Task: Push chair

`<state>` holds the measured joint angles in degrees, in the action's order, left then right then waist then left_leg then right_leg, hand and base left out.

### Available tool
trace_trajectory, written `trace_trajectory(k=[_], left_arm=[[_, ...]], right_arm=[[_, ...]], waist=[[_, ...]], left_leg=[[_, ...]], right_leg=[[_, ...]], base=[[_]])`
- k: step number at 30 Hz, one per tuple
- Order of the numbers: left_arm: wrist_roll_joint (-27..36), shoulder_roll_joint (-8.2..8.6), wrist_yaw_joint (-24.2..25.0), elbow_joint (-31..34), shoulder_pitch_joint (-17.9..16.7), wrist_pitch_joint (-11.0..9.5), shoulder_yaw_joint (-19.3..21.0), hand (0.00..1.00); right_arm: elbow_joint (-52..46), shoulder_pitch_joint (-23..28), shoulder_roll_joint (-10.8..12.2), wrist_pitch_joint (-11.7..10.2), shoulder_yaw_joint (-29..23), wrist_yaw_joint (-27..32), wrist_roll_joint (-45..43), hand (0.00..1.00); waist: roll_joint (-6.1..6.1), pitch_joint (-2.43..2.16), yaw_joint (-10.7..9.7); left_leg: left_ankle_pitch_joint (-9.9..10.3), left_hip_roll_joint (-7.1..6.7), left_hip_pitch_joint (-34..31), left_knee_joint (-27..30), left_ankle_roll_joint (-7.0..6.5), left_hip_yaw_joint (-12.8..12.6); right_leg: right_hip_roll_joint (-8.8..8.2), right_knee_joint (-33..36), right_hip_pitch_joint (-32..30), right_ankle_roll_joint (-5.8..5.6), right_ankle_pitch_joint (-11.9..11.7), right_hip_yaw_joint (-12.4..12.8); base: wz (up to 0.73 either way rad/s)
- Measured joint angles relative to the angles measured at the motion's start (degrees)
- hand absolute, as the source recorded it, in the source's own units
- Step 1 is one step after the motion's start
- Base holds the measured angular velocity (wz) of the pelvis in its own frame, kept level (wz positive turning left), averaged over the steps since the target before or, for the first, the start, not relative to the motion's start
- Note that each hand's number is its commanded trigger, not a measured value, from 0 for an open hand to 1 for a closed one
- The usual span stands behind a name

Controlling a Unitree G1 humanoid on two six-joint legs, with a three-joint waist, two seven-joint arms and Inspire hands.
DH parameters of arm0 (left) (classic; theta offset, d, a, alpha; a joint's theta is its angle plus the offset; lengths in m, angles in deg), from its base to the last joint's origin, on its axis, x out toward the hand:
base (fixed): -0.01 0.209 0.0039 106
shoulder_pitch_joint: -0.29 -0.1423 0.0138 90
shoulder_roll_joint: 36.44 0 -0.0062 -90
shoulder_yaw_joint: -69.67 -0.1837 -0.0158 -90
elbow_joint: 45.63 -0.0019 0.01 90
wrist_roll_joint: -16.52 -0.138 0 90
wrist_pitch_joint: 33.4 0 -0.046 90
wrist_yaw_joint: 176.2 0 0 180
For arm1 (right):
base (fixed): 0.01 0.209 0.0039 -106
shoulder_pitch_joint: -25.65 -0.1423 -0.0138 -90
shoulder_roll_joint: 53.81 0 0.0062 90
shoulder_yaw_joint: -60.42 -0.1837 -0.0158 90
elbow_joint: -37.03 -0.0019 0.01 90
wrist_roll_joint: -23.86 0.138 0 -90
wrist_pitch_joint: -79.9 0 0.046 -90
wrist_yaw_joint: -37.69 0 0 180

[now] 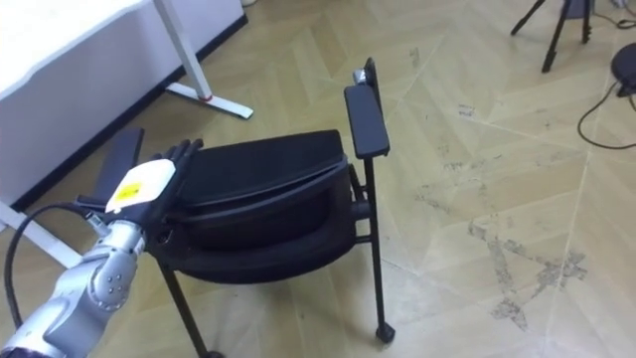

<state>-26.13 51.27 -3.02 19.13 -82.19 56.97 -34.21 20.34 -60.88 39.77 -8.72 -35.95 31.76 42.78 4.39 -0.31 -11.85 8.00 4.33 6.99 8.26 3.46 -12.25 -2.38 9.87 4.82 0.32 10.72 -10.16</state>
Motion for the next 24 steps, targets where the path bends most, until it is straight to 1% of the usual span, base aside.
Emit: trace_trajectory(k=[3,4,5,6,8,11,13,20,24], left_arm=[[0.0,0.0,0.0,-0.8,-0.3,-0.4,0.2,0.0],[0.0,0.0,0.0,-1.0,-0.3,-0.4,0.2,0.56],[0.0,-0.02,0.0,-1.4,-0.2,-0.5,0.3,0.7],[0.0,-0.02,0.1,-1.9,0.1,-0.5,0.3,1.0],[-0.2,-0.02,0.3,-3.0,0.0,-0.7,0.3,1.0],[-0.3,-0.07,0.9,-4.3,-0.2,-0.7,0.8,1.0],[-0.8,-0.1,1.0,-4.5,-0.2,-0.9,0.9,1.0],[-5.0,-0.57,1.1,-4.7,-0.9,-2.5,0.9,1.0],[-5.6,-0.59,-0.5,-5.2,-0.8,-3.4,0.9,1.0]], right_arm=[[-0.1,0.0,0.0,0.1,0.0,-0.1,0.0,0.0],[-0.1,0.1,0.0,0.2,-0.1,-0.1,-0.1,0.0],[-0.3,0.1,0.0,0.6,-0.7,-0.1,-0.2,0.0],[-0.7,0.5,-0.1,0.8,-0.9,0.0,-0.4,0.0],[-0.8,0.8,-0.2,1.3,-1.5,0.0,-1.0,0.0],[-2.3,1.1,-0.6,1.2,-1.7,0.0,-1.9,0.0],[-2.7,1.1,-0.9,1.2,-1.7,-0.1,-2.0,0.0],[-5.1,1.2,-1.1,1.2,-1.8,0.0,-1.4,0.0],[-5.6,1.2,-1.0,1.2,-1.8,0.2,-1.0,0.0]], waist=[[-0.13,-0.07,0.4],[-0.17,-0.11,0.5],[-0.16,-0.19,0.6],[-0.15,-0.2,0.7],[-0.2,-0.18,1.0],[-0.17,-0.18,1.2],[-0.23,-0.19,1.1],[-0.36,-0.21,1.1],[-0.56,-0.22,1.1]], left_leg=[[0.0,0.02,0.4,0.0,0.0,-0.1],[0.0,0.02,0.6,0.0,0.0,-0.2],[0.0,0.02,0.7,0.0,0.0,-0.2],[0.0,0.02,0.8,0.0,0.0,-0.4],[0.0,0.05,1.4,-0.1,0.0,-0.5],[0.0,0.06,2.2,-0.1,0.0,-0.6],[0.0,0.06,2.5,-0.1,0.0,-0.6],[0.0,0.06,2.8,-0.1,0.0,-0.8],[0.0,0.06,2.9,-0.1,0.0,-0.8]], right_leg=[[0.05,0.0,0.2,0.04,0.0,0.5],[0.06,0.0,0.3,0.04,0.0,0.6],[0.06,0.0,0.4,0.05,0.0,0.6],[0.05,0.0,0.4,0.06,0.0,0.7],[0.11,0.1,0.8,0.09,-0.1,1.3],[0.2,0.1,1.5,0.09,0.0,2.0],[0.22,0.0,1.7,0.08,0.0,2.0],[0.19,-0.1,2.1,0.08,0.0,2.2],[0.19,-0.1,2.1,0.08,0.0,2.2]], base=[[-0.08],[-0.14],[-0.07],[-0.05],[-0.1],[-0.15],[-0.03],[0.0],[0.0]])
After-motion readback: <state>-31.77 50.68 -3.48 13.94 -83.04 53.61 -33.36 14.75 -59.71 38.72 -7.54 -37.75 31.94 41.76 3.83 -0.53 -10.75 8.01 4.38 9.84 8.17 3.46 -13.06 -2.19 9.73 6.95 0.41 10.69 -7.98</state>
